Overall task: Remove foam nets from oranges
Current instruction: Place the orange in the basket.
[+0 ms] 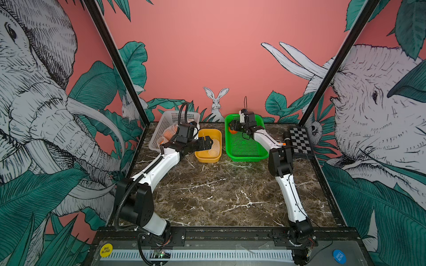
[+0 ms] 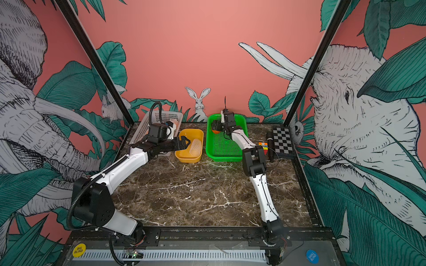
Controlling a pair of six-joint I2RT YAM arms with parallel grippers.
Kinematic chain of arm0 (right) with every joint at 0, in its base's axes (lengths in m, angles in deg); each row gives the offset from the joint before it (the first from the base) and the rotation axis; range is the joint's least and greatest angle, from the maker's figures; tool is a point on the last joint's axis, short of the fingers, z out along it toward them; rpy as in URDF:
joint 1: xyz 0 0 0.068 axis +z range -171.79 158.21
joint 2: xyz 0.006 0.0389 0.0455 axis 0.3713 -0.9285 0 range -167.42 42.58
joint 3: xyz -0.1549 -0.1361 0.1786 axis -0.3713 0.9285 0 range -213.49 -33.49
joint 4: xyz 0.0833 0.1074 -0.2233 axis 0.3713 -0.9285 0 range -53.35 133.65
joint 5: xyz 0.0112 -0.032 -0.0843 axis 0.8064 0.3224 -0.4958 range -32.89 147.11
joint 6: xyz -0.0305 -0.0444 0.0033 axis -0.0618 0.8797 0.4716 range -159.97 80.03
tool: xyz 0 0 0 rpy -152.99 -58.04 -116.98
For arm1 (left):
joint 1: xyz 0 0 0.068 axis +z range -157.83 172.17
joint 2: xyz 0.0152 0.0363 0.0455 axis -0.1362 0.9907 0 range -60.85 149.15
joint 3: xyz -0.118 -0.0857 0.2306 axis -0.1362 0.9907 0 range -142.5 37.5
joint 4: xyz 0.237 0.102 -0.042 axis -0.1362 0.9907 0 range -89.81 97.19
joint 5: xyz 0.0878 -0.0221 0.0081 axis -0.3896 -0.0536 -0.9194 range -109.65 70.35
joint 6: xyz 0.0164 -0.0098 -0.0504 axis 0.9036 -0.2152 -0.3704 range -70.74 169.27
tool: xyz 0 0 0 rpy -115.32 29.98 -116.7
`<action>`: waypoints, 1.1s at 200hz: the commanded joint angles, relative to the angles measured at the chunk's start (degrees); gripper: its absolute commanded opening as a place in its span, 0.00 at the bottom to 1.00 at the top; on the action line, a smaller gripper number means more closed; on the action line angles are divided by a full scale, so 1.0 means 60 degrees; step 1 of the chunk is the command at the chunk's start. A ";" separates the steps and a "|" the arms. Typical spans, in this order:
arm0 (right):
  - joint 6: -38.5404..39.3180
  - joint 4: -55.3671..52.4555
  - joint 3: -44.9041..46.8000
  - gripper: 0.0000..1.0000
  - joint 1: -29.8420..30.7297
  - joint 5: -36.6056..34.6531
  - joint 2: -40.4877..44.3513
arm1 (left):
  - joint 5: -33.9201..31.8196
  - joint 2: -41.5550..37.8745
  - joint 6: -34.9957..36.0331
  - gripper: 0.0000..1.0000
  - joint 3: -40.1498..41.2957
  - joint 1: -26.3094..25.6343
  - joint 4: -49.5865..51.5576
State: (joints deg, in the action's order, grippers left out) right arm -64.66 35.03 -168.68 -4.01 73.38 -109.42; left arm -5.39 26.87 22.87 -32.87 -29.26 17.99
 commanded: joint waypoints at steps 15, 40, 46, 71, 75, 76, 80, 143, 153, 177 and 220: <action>0.0679 -0.0467 -0.1123 0.93 0.0002 -0.0172 0.0199 | -0.0011 -0.0027 0.0015 0.97 -0.0062 0.0042 0.0095; 0.1060 -0.1075 -0.1278 0.94 0.0003 -0.0464 0.0532 | -0.0099 -0.0129 0.0042 0.97 0.0109 0.0042 -0.0004; 0.1053 -0.1153 -0.1098 0.94 -0.0004 -0.0555 0.0703 | -0.0099 -0.0146 0.0048 0.97 0.0133 0.0042 -0.0015; 0.0682 -0.1113 0.0581 0.94 0.0096 -0.0906 0.1689 | -0.0068 -0.0219 0.0035 0.97 0.0191 0.0060 -0.0009; 0.0653 -0.1115 0.0869 0.93 0.0116 -0.0975 0.1853 | -0.0053 -0.0235 0.0036 0.97 0.0211 0.0056 -0.0012; 0.0655 -0.1114 0.0905 0.92 0.0129 -0.0994 0.1897 | -0.0043 -0.0243 0.0035 0.97 0.0213 0.0056 -0.0017; 0.0657 -0.1101 0.1200 0.91 0.0161 -0.1059 0.2048 | -0.0039 -0.0241 0.0038 0.97 0.0218 0.0056 -0.0017; 0.0088 0.0192 0.4178 0.59 0.0332 -0.0953 0.3340 | 0.0086 -0.0337 0.0056 0.97 0.0652 0.0078 -0.0204; 0.0052 0.0360 0.4222 0.55 0.0338 -0.0831 0.3227 | 0.0099 -0.0324 0.0049 0.97 0.0732 0.0071 -0.0240; -0.0009 0.0361 0.3820 0.47 0.0348 -0.0593 0.2769 | 0.0120 -0.0280 0.0052 0.97 0.0829 0.0074 -0.0308; 0.0100 0.0102 0.2706 0.43 0.0363 -0.0471 0.1972 | 0.0321 -0.0114 0.0039 0.97 0.0874 0.0073 -0.0413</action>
State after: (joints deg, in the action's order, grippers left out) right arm -64.09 34.25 -148.42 -2.07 69.69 -94.84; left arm -4.88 27.05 22.92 -28.39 -29.15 16.94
